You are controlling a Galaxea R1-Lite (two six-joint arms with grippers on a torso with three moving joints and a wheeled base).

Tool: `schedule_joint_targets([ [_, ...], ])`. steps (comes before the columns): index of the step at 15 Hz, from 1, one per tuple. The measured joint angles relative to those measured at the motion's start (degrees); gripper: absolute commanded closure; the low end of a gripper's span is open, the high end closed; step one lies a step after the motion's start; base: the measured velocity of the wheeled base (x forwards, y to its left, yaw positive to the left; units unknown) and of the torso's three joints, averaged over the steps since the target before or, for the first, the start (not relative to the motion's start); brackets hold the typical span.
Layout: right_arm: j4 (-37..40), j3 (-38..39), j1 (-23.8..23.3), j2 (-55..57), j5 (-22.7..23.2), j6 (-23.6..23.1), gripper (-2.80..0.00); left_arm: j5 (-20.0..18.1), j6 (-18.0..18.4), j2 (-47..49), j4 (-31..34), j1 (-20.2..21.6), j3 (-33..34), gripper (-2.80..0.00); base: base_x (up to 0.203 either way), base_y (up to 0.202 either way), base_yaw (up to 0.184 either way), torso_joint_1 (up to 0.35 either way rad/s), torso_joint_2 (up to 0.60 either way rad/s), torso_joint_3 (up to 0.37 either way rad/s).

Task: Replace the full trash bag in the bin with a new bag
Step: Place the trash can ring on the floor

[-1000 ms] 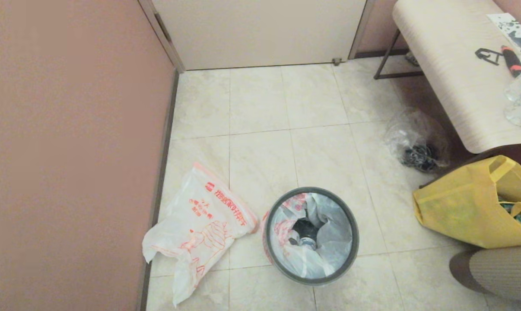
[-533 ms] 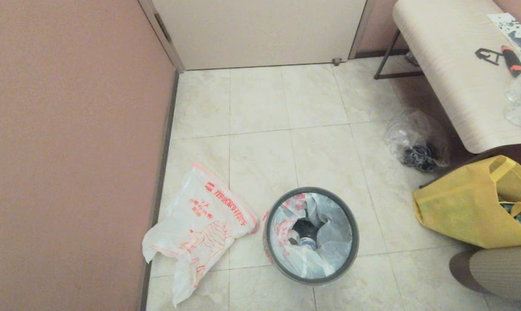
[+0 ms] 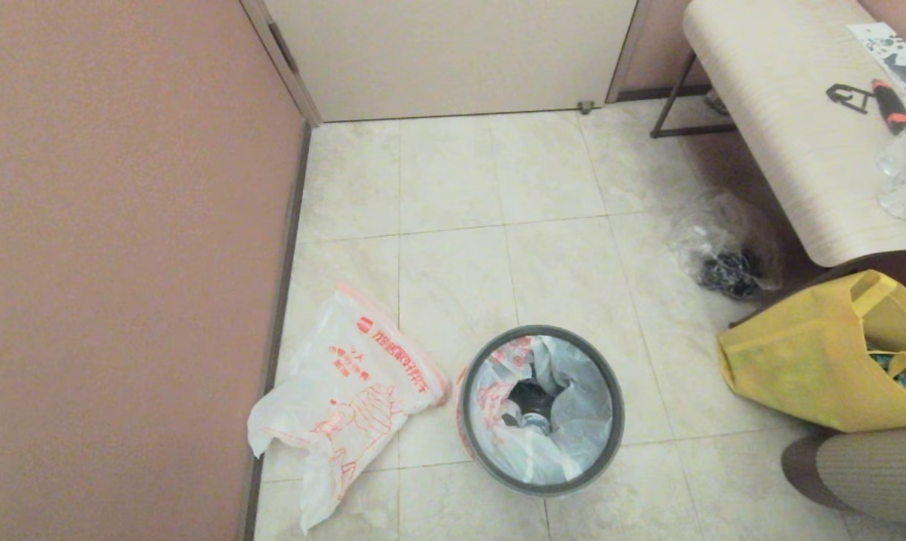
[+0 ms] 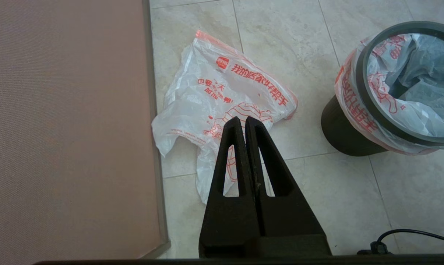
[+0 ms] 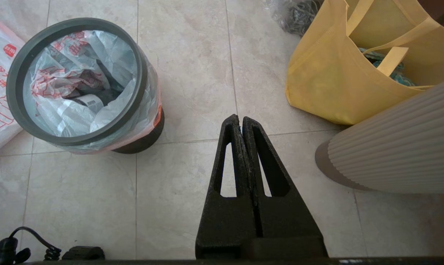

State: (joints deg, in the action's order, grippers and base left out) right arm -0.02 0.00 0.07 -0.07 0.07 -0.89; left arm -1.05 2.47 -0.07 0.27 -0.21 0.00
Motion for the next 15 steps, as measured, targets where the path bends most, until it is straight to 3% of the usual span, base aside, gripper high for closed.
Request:
schedule_joint_targets([
  [15,0.23,-0.06,0.01,0.00,0.00,-0.29,0.00,0.00,0.00,0.00,-0.02,0.00,0.00,0.00,0.000,0.000,0.000,0.000,0.00,0.000],
])
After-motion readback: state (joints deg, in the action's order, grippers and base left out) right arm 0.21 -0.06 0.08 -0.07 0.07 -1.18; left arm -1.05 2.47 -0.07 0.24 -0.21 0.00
